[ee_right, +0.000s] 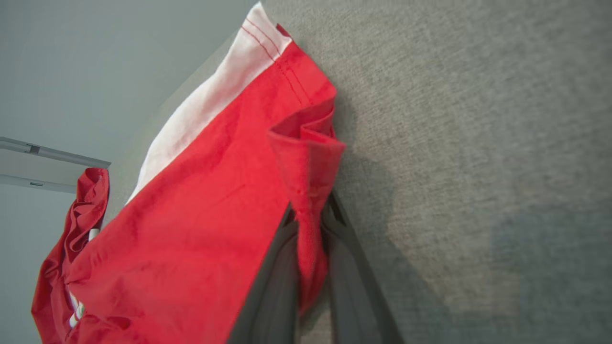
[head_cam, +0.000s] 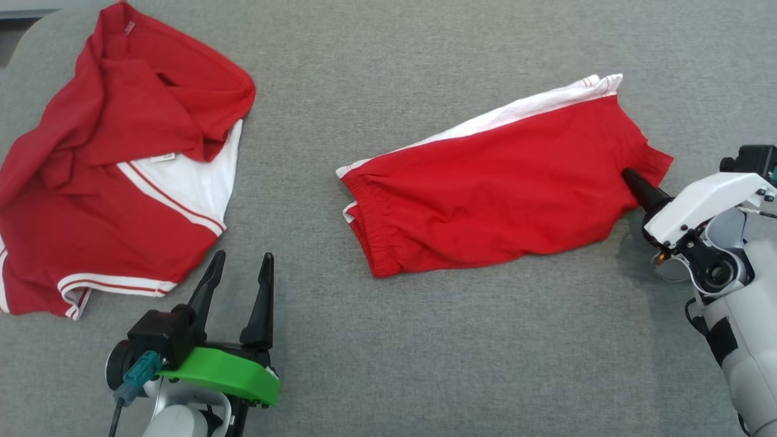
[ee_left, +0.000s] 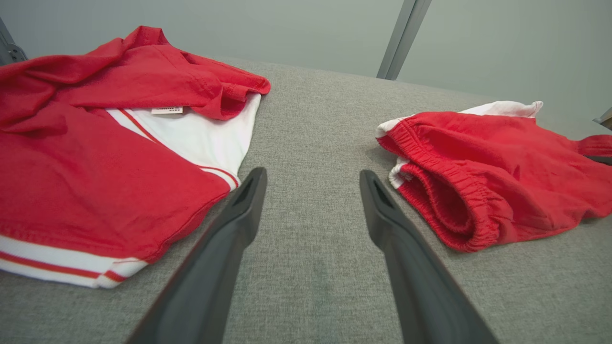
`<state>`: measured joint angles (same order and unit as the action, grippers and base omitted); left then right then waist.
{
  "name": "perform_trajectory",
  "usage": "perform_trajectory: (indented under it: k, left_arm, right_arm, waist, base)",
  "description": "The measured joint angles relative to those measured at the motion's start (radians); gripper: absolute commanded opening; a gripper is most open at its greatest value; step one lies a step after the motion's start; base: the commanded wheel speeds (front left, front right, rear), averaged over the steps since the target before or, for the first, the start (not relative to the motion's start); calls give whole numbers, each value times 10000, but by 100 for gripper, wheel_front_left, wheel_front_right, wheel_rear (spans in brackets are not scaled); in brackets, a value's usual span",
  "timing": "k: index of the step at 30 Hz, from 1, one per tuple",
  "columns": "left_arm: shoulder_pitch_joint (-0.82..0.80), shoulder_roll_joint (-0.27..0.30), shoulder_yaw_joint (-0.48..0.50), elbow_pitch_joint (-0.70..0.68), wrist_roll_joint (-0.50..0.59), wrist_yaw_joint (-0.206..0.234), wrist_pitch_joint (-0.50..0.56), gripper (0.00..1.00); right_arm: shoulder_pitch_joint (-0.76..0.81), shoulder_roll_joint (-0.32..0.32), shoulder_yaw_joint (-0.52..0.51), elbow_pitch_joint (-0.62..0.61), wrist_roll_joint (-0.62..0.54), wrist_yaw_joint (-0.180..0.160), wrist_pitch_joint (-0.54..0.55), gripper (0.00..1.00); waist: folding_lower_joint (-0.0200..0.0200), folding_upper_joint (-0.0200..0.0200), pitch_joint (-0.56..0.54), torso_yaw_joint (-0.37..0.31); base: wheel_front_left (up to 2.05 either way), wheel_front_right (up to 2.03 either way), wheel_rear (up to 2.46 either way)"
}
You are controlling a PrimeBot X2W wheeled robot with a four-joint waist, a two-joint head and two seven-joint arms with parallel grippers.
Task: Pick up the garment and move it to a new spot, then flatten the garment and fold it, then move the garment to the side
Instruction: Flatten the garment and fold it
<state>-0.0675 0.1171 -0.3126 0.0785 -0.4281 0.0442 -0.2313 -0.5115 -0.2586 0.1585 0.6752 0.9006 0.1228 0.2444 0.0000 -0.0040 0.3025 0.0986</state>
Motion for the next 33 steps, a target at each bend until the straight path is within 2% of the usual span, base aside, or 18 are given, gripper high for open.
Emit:
perform_trajectory:
  k: [13,20,26,28,29,33]
  left_arm:
    - [47,12,121,90,-2,0,-75,100]
    - [142,36,127,88,0,0,-84,100]
    - [241,77,31,77,0,0,-84,100]
    - [243,79,-15,73,0,0,-84,100]
    - [243,79,-42,73,2,0,-82,100]
    - [243,81,-113,67,2,-10,-71,100]
  right_arm:
    - [1386,-295,-359,-708,907,4,161,0]
    - [2250,-343,-497,-1503,1400,4,25,0]
    - [2831,-453,-662,-1553,1536,4,-163,0]
    - [3006,-533,-637,-1436,1396,4,-265,62]
    - [3050,-554,-646,-1396,1317,4,-385,100]
    - [3118,-627,-757,-1413,1271,19,-598,100]
  waist:
    - [0,0,-439,-923]
    - [0,0,-600,-1238]
    - [0,0,-605,-1392]
    - [0,0,-595,-1412]
    - [0,0,-593,-1422]
    - [0,0,-586,-1415]
  base:
    - [0,0,0]
    - [0,0,0]
    - [0,0,0]
    - [0,0,0]
    - [0,0,0]
    - [0,0,0]
